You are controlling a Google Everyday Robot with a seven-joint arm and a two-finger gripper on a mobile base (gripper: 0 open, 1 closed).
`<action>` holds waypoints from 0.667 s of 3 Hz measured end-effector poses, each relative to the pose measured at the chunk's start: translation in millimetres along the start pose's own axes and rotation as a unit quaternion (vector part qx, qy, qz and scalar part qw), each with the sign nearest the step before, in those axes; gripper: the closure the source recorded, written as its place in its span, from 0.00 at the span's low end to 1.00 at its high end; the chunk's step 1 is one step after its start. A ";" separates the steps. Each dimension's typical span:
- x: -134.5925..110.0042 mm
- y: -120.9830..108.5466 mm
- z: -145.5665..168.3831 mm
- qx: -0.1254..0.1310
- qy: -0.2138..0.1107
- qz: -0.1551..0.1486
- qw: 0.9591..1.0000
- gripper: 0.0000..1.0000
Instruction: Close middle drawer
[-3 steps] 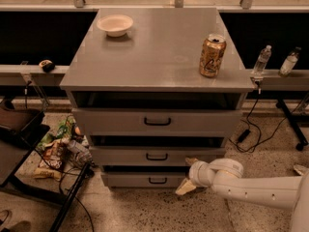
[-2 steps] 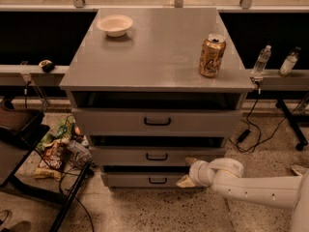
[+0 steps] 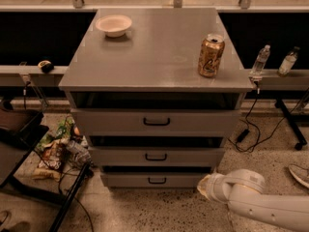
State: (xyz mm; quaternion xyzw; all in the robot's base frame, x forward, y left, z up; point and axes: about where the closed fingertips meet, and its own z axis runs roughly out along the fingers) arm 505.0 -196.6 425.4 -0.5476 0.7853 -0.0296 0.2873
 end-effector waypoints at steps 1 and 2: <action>34.1 30.6 -61.0 -0.019 0.074 -0.021 0.997 0.95; 71.7 54.6 -117.1 -0.056 0.187 -0.073 0.978 1.00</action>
Offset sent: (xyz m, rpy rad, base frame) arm -0.2092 -0.1383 0.2200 -0.5581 0.4953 -0.2068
